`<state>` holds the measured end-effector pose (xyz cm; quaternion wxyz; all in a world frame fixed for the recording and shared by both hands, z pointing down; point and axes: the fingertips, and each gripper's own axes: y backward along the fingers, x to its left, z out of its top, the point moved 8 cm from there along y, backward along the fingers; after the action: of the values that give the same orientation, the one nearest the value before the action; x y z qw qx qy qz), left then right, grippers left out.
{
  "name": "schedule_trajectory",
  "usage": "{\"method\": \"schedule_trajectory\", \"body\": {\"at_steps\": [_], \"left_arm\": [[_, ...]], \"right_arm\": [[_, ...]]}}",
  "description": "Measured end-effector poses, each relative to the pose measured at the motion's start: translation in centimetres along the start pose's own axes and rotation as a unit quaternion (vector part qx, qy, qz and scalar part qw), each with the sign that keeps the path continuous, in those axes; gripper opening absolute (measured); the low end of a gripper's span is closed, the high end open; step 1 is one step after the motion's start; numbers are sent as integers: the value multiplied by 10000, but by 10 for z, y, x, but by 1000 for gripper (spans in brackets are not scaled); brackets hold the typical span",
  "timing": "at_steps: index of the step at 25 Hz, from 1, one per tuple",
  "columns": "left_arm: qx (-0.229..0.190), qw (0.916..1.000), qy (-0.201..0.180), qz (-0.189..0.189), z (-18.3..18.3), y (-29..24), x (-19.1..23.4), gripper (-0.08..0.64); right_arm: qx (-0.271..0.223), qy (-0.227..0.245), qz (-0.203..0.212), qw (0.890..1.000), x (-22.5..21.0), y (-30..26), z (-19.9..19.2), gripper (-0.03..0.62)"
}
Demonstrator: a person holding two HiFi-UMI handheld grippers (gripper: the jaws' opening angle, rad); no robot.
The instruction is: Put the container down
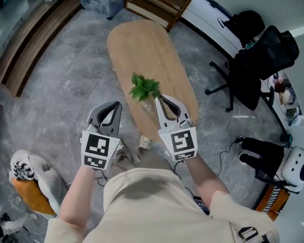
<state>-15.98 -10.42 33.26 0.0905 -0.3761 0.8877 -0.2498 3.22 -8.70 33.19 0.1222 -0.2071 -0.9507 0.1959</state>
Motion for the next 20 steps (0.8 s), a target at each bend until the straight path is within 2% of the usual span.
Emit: {"method": "schedule_trajectory", "body": {"at_steps": [5,11,15,20], "left_arm": [[-313,9990,-322,29,41,47,-12,8],[-789,9957,-475,101,75,95,-22,8],[-1162,9922,-349,273,89,127,-24,8],[-1325,9894,-371,455,98,152,-23,8]], "right_arm": [[-219,-505,334,9979,11,35,46,9],[-555,-563,535,9954,23,72,89,5],[-867,-454,634,9932,30,95,118,3],[-1240,-423,695,9889,34,118,146,1]]}}
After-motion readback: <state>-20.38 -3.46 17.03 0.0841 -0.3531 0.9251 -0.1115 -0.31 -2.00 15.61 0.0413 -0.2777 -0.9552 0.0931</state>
